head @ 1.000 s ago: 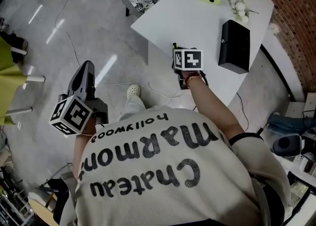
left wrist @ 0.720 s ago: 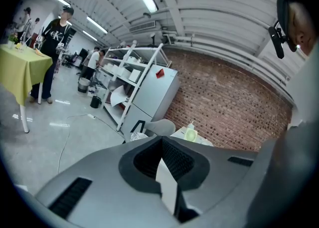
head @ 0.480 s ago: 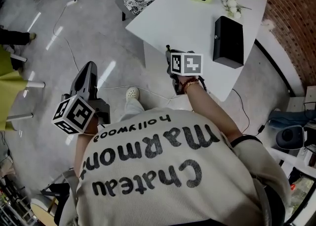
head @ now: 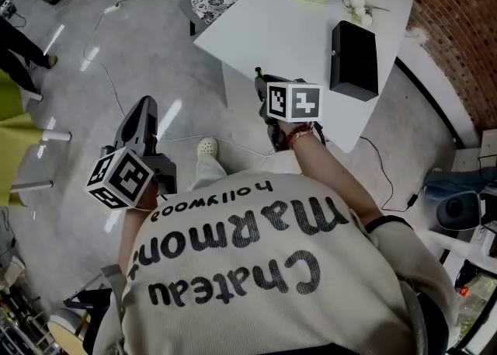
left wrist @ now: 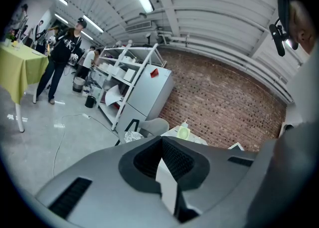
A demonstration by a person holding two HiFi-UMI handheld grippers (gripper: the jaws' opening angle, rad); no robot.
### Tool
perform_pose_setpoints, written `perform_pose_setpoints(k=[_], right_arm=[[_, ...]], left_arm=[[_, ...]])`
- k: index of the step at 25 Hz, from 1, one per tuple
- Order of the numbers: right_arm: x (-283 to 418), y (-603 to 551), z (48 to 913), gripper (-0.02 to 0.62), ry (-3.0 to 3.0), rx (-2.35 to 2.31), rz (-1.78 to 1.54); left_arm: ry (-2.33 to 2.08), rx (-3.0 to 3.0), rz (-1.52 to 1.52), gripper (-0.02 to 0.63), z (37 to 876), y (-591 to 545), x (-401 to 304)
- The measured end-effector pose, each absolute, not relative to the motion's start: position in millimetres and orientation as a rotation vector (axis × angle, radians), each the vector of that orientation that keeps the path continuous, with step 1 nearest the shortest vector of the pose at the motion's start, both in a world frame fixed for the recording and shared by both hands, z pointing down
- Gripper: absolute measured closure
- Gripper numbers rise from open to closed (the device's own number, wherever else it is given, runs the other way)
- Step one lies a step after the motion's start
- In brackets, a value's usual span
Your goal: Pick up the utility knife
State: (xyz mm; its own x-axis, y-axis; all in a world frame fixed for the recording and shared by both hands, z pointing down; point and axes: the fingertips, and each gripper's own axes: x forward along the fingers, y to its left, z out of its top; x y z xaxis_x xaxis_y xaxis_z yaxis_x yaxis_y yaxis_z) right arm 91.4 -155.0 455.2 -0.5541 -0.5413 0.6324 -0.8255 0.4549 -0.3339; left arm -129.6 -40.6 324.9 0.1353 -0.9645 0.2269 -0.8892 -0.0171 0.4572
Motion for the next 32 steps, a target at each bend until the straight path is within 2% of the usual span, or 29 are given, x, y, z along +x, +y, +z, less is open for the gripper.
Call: perform_pose_setpoints(k=[32], right_arm=[[68,-135,340,0.529,-2.600,1.139,0.844]], left_arm=[[-1.806,1.943,-0.223,0.604,314,-11,-121]])
